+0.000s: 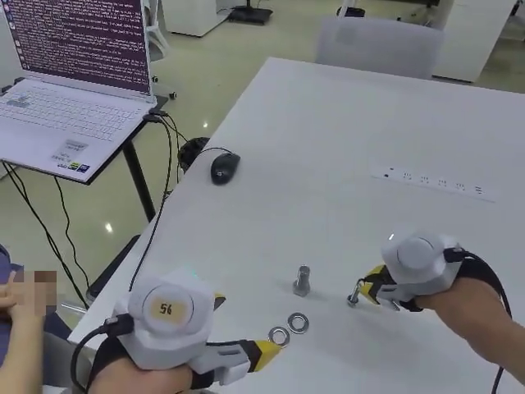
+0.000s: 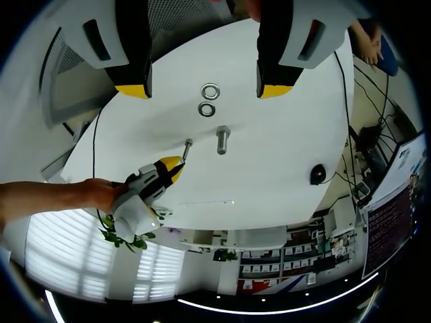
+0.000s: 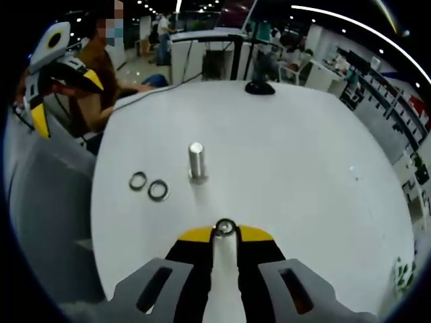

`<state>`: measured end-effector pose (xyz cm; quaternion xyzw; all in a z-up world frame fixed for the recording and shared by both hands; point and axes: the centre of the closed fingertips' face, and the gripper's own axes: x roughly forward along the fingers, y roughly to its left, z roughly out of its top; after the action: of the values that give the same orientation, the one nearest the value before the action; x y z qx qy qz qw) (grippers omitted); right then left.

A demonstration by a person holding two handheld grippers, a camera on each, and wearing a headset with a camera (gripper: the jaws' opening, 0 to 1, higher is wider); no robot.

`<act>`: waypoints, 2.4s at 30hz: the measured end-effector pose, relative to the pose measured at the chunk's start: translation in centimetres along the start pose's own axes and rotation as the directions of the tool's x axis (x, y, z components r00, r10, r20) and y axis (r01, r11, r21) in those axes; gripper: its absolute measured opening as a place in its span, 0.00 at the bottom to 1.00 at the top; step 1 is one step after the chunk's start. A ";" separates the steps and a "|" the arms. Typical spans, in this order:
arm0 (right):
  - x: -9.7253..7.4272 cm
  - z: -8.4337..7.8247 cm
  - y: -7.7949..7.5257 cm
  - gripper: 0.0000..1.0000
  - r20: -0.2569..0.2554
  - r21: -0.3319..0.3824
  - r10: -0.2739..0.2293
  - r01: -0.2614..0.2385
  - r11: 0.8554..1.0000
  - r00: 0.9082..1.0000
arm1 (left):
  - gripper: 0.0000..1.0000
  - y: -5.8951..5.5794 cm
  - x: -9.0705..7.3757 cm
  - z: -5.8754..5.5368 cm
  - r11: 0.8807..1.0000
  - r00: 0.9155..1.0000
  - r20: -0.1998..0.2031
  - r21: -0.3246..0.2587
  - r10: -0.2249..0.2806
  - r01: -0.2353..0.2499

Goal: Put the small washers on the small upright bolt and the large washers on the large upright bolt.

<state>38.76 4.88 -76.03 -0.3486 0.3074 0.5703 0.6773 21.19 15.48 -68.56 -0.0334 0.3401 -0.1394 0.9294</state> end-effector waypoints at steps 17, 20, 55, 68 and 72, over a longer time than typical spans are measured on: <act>0.3 -0.1 0.2 0.14 -0.023 -0.022 0.011 -0.011 1.000 1.000 | 0.62 -0.1 0.1 0.0 1.000 1.000 0.000 -0.001 -0.002 0.002; 0.3 -0.1 0.2 0.14 -0.025 -0.024 0.010 -0.011 1.000 1.000 | 0.62 -0.1 0.0 0.0 1.000 1.000 0.001 0.000 -0.003 0.003; 0.8 -0.3 0.4 0.13 -0.058 -0.036 0.019 -0.021 0.999 0.998 | 0.62 0.0 0.0 0.0 1.000 1.000 0.004 -0.007 -0.001 0.001; 1.3 -0.5 0.3 0.13 -0.066 -0.030 0.021 -0.023 0.999 0.998 | 0.62 0.0 0.0 -0.1 1.000 1.000 0.000 -0.009 -0.001 0.001; 1.7 -0.8 0.4 0.13 -0.072 -0.025 0.025 -0.027 0.999 0.997 | 0.62 0.0 0.0 -0.2 1.000 1.000 0.000 -0.010 -0.001 0.001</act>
<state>38.59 5.20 -77.93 -0.3736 0.3285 0.5700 0.6539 21.07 15.48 -68.71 -0.0383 0.3407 -0.1384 0.9291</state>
